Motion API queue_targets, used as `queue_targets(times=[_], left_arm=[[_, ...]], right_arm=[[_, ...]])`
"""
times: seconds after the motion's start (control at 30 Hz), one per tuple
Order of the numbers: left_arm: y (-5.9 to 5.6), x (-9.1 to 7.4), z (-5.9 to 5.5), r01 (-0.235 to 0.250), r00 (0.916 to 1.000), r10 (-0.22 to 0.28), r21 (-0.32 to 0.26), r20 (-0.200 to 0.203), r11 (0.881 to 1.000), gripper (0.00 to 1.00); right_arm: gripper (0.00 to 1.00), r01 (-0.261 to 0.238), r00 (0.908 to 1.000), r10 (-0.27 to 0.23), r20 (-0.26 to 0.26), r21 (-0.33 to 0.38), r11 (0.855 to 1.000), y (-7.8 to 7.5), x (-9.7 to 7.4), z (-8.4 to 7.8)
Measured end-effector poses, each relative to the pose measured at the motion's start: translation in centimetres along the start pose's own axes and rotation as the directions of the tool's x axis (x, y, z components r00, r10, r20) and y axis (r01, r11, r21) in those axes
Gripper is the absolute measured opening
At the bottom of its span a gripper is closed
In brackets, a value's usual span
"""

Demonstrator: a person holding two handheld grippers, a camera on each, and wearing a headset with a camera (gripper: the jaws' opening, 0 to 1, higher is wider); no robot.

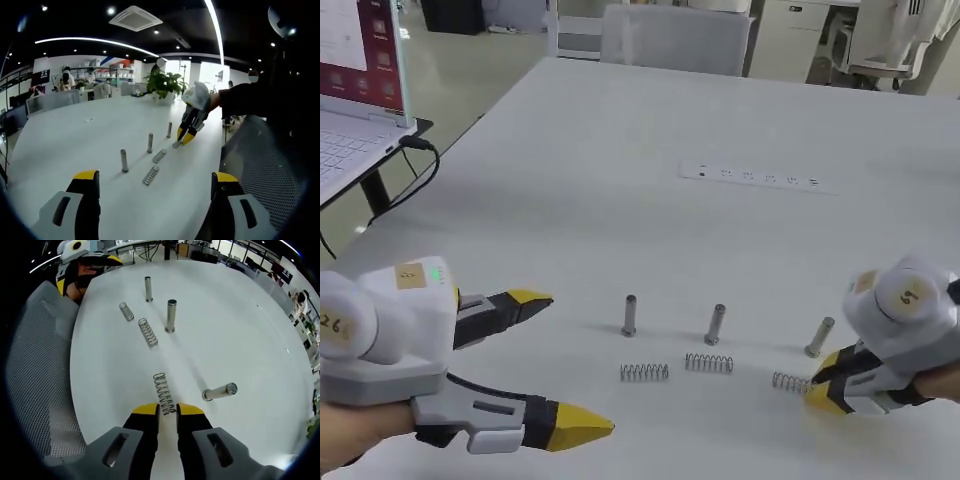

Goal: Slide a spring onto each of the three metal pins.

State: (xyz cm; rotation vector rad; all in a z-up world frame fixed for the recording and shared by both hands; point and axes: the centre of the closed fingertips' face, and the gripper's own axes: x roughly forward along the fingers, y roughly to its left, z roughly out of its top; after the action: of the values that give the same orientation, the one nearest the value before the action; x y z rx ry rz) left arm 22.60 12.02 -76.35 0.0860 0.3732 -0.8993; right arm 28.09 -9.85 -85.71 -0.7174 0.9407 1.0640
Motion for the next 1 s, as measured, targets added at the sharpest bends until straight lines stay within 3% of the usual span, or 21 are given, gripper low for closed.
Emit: queue_targets(times=[0.3,0.5,1.0], left_arm=[[-0.2,-0.1,-0.1,0.004,1.0000,-0.004,0.001,-0.001,1.000,0.89],[-0.3,-0.2,-0.1,0.005,1.0000,-0.005,0.000,-0.001,1.000,0.87],[-0.8,0.0,0.5,0.032,0.9993,-0.032,0.000,0.017,0.999,0.80]], right_arm=[[0.09,0.012,0.9998,-0.013,-0.013,-0.070,0.998,0.3,0.0,0.1],[0.09,0.013,0.9999,-0.014,-0.009,-0.076,0.997,0.3,-0.2,0.2],[0.08,-0.013,0.9989,0.016,0.043,-0.084,0.996,1.8,-3.1,2.4]])
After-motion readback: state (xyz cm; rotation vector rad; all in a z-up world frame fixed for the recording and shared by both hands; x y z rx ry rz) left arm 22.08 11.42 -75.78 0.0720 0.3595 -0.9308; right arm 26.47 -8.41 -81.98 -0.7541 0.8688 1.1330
